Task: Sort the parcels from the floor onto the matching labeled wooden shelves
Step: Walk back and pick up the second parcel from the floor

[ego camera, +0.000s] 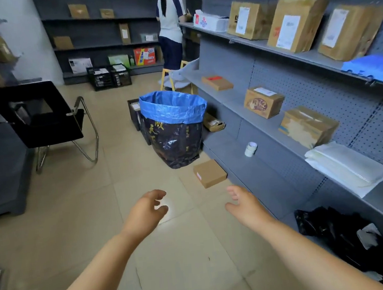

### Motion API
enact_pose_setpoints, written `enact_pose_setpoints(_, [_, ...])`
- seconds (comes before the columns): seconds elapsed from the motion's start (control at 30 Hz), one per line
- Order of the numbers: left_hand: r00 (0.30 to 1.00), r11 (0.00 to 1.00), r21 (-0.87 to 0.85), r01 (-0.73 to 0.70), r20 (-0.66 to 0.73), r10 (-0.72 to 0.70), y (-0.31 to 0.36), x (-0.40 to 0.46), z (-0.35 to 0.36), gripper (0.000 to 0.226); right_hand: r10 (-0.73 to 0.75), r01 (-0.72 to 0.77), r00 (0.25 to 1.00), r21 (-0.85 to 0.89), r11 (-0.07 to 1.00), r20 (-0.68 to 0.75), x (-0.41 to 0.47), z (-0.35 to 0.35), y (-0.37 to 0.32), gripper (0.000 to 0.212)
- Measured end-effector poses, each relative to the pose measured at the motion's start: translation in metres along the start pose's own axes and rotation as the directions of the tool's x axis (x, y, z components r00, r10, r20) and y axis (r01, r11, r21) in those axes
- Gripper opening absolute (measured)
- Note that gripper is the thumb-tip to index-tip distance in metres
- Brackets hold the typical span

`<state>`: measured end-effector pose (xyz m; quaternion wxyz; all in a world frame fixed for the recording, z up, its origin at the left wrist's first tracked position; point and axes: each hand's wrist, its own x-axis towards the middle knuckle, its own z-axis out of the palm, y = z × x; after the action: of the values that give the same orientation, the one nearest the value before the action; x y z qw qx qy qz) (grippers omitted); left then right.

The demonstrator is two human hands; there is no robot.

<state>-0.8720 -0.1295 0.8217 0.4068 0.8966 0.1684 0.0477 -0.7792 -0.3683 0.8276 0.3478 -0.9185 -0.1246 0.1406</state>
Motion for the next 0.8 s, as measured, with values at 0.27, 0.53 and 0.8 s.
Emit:
enact_pose_setpoints(0.27, [0.998,0.998,0.03,-0.05,0.045,0.049,-0.022,0.136,-0.046,0.037,0.088,-0.085,0.995,0.055,0.995,-0.053,0.104,0.018,-0.045,0.048])
enact_pose_setpoints(0.53, [0.991,0.995,0.05,-0.09,0.107,0.084,-0.039,0.244,-0.041,0.036,0.15,-0.144,0.986,0.077,0.986,-0.069,0.203,0.025,-0.057,0.049])
enact_pose_setpoints(0.8, [0.988,0.987,0.126,-0.102,0.126,0.086,-0.041,0.382,-0.049,0.036,0.2,-0.192,0.978,0.144,0.971,-0.049,0.341,0.032,-0.064,0.048])
